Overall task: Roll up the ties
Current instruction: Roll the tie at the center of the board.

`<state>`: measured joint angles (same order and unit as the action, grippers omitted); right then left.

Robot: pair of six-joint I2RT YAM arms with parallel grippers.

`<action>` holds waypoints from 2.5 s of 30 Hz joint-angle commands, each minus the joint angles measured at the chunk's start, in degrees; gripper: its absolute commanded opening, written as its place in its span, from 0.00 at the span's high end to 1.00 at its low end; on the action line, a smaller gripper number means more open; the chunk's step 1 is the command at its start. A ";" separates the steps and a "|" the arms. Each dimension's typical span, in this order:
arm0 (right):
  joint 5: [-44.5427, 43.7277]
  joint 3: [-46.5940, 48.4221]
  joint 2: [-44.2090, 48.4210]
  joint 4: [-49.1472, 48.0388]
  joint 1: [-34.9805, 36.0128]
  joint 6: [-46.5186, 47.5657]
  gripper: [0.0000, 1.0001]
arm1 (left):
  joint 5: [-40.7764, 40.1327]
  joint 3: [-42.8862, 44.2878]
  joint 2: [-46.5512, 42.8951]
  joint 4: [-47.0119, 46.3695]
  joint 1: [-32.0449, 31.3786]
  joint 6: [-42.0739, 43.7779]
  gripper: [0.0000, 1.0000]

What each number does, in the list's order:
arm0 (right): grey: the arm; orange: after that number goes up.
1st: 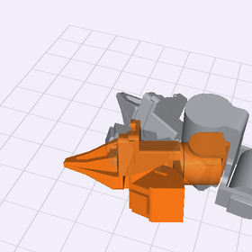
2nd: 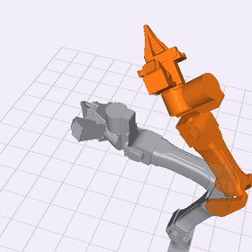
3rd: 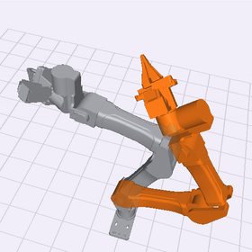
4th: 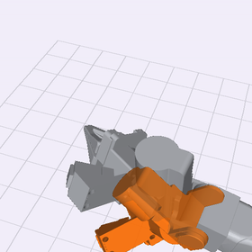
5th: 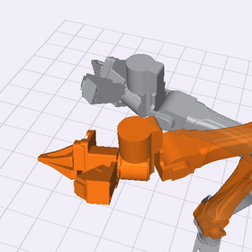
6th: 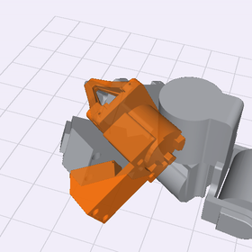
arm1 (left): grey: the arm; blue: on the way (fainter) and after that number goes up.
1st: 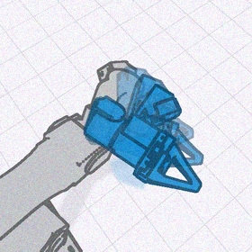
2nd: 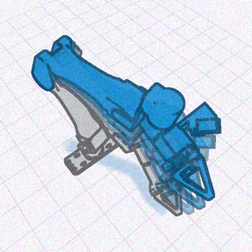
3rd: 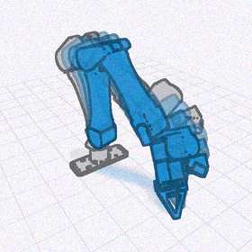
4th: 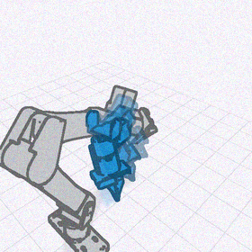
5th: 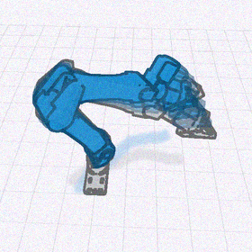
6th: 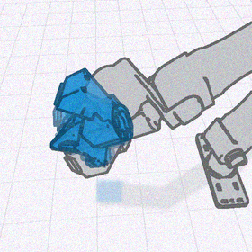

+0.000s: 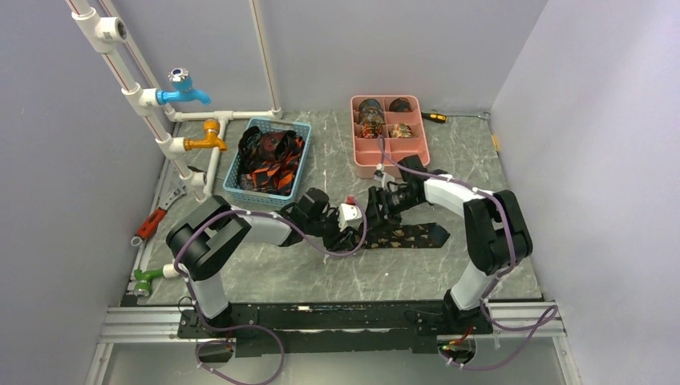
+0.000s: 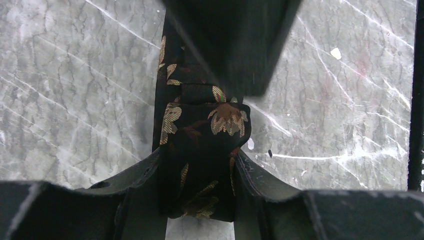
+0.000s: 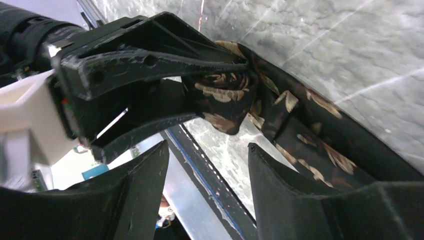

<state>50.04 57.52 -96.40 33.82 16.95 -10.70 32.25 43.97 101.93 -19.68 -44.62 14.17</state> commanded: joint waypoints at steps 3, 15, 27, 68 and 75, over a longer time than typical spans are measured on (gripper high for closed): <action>0.64 -2.13 -1.83 -12.81 4.23 -11.29 0.43 | -6.06 -1.02 4.10 9.36 -0.25 1.35 0.83; -1.99 -2.46 -6.26 -15.61 5.76 -9.85 0.51 | -6.50 -1.69 4.09 8.10 -0.36 0.88 0.82; -4.83 -1.42 -8.70 -11.88 6.44 -5.01 1.00 | -6.60 -1.73 4.02 7.76 -0.42 1.21 0.68; -5.35 0.29 -12.42 -4.40 -0.87 9.40 0.71 | -2.53 -6.21 2.28 -9.37 -1.86 8.03 0.79; -1.72 -1.55 -0.48 0.52 -1.29 5.01 0.37 | -9.52 -4.46 1.88 1.64 -3.63 8.83 0.80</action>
<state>49.80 57.10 -104.20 31.66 15.77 -4.91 29.36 39.66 102.98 -31.70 -47.29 21.74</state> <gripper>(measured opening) 0.590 0.383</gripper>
